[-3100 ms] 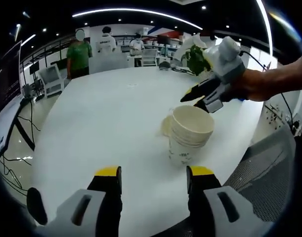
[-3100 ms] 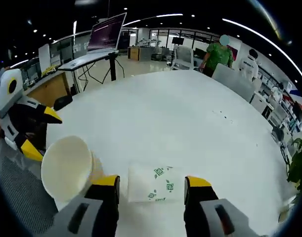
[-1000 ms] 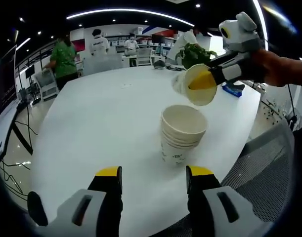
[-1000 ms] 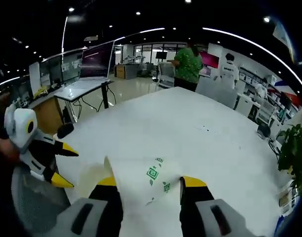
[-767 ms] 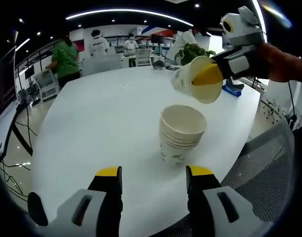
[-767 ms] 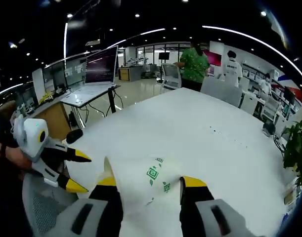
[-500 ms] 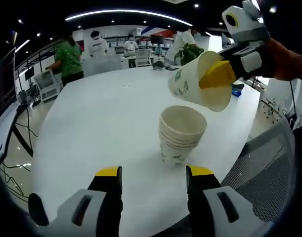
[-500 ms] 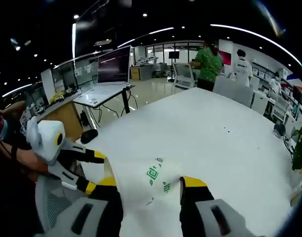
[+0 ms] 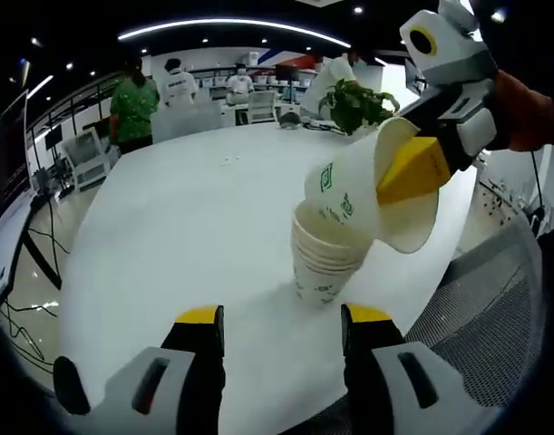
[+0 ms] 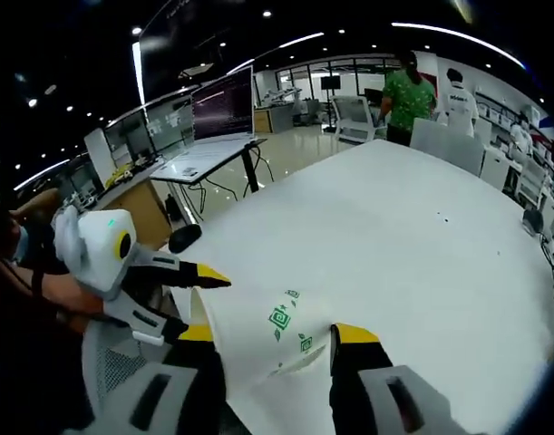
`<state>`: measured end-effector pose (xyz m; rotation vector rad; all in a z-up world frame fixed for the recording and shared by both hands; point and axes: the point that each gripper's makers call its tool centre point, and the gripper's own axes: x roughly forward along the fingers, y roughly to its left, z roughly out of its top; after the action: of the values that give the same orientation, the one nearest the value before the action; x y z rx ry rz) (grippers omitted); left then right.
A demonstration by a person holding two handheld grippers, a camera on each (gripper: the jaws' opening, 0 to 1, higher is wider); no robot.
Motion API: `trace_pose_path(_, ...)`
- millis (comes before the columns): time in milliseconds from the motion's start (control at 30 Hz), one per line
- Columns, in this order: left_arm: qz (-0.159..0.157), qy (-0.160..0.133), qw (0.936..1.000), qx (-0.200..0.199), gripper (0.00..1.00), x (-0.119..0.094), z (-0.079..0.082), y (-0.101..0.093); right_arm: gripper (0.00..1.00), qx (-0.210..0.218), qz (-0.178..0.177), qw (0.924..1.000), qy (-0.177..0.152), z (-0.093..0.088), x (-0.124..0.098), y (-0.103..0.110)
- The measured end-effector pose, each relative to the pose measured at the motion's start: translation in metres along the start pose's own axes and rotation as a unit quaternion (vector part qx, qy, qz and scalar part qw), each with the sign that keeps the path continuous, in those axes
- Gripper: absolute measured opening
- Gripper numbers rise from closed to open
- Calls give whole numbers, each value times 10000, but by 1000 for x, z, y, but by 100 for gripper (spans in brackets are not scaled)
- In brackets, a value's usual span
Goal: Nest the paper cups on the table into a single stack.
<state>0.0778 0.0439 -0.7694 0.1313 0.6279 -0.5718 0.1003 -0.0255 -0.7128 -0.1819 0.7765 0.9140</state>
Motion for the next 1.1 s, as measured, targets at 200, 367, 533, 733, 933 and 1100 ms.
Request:
trace_pose_path(200, -16, 16, 10000, -1, 51, 0, -1, 0, 44, 37, 117, 9998, 162, -5, 5, 2)
trace_pose_path(367, -31, 32, 10000, -6, 51, 0, 0, -2, 45, 115, 181, 9994, 254, -9, 8, 2)
trace_pose_path(533, -43, 43, 10000, -6, 51, -1, 0, -4, 45, 233, 235, 9988, 350, -10, 10, 1)
trace_pose_path(733, -38, 46, 10000, -27, 51, 3, -4, 1, 45, 38, 246, 9986, 468, -12, 11, 2)
trace_pose_path(933, -42, 48, 10000, -41, 51, 5, -6, 3, 47, -82, 285, 9976, 626, -16, 13, 2)
trace_pose_path(1100, -43, 51, 10000, -50, 51, 3, -4, 1, 47, -30, 271, 9974, 661, -15, 12, 2)
